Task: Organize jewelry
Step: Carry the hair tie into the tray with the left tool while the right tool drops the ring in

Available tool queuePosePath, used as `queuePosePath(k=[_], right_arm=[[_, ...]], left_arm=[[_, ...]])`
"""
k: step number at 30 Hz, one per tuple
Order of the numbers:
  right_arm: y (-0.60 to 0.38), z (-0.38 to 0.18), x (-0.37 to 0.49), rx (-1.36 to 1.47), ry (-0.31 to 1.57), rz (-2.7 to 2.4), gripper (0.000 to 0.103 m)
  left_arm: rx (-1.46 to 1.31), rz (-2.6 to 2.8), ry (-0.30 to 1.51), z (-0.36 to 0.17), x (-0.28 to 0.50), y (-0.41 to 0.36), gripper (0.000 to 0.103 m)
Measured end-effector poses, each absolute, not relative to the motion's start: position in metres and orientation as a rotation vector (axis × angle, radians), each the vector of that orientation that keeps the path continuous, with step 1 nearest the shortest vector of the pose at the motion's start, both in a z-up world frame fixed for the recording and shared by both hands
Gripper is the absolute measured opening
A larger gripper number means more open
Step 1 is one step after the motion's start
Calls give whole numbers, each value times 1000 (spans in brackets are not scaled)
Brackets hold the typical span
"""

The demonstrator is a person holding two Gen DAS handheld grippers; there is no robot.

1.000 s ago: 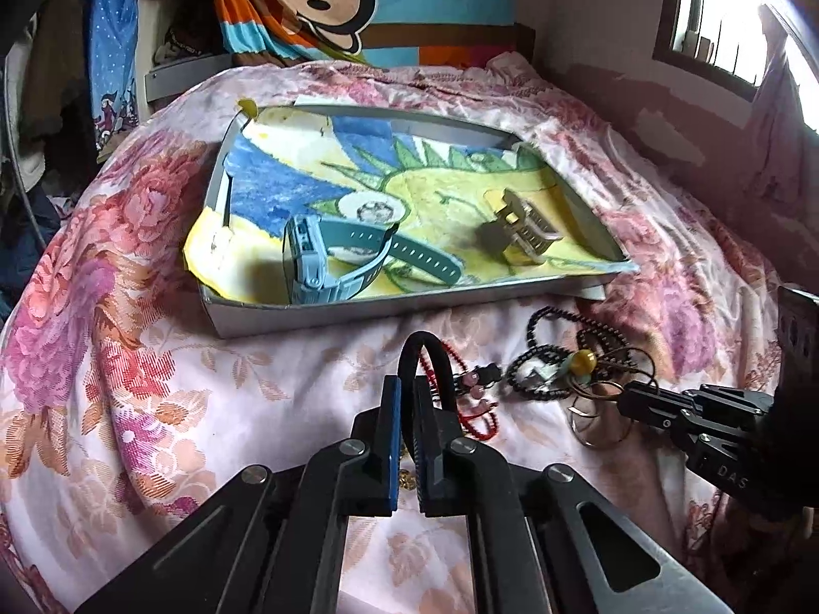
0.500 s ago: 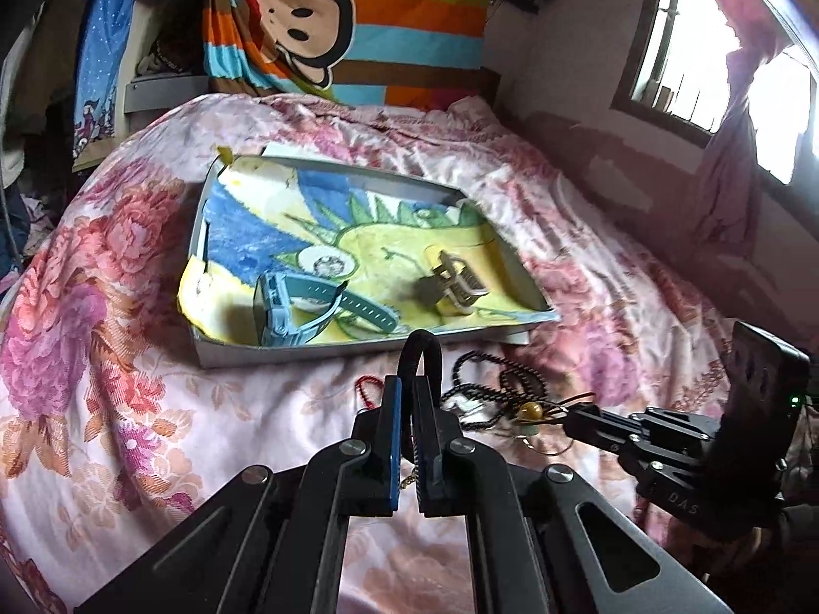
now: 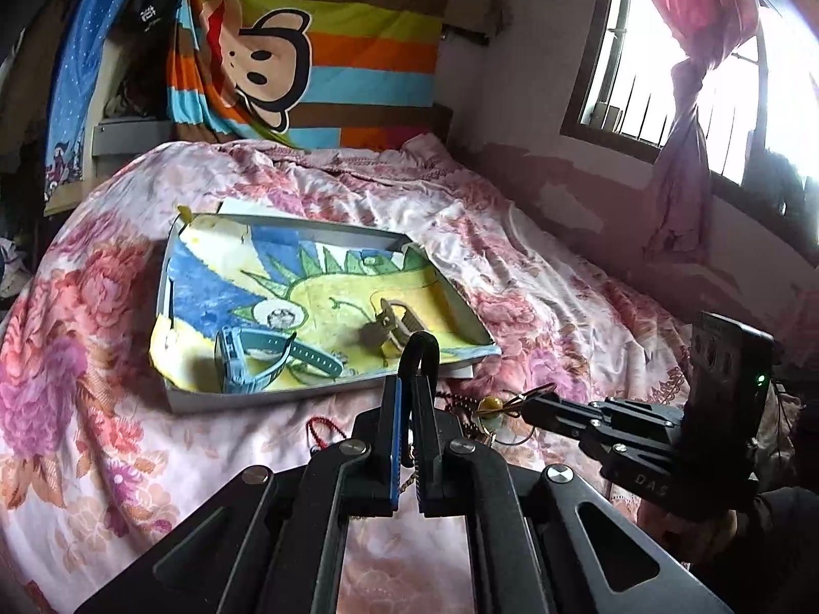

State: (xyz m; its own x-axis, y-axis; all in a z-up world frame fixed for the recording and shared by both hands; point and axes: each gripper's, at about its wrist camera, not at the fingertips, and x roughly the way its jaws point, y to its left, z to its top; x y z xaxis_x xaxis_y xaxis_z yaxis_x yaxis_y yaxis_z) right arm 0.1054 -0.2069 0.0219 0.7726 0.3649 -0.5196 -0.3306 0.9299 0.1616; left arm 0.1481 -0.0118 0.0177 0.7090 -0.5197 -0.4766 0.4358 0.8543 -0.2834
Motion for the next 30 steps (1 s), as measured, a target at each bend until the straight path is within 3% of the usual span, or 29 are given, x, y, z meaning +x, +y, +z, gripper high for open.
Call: queuePosePath(k=[10,30], right_arm=[[-212,51,148,78,470,348,4],[-235,19,215,209,569,377,4]], left_arm=[[-250,-446,559,8,198,-3,4],[-266,-327,642,-11,254,-2,4]])
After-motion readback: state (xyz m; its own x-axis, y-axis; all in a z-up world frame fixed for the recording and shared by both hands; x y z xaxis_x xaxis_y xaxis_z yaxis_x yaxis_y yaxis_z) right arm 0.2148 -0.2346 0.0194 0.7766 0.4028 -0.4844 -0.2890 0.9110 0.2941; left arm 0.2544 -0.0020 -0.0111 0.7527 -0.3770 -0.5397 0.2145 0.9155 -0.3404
